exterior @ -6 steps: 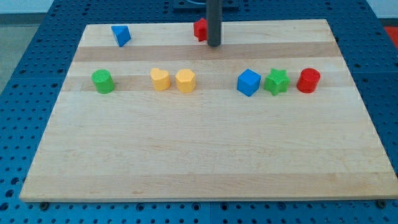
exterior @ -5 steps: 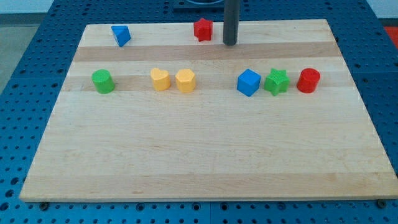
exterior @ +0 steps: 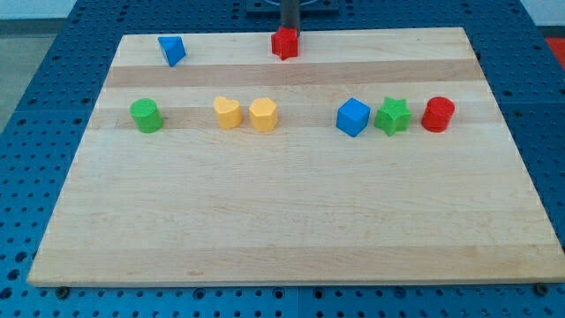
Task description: Slightly push the red star diagonal to the cube
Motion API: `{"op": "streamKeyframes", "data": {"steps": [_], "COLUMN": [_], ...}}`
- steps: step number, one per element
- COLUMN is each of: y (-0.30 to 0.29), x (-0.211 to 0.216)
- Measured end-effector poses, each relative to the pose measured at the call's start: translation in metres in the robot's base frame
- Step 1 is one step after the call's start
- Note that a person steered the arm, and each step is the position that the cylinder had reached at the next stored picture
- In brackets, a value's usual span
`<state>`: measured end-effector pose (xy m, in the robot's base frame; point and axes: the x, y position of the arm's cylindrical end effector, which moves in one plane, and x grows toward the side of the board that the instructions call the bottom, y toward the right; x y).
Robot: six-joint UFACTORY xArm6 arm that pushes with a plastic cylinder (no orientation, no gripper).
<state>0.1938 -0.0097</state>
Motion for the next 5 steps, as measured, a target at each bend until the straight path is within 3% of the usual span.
{"op": "streamKeyframes", "data": {"steps": [5], "y": [-0.0016], "x": [0.0045]}}
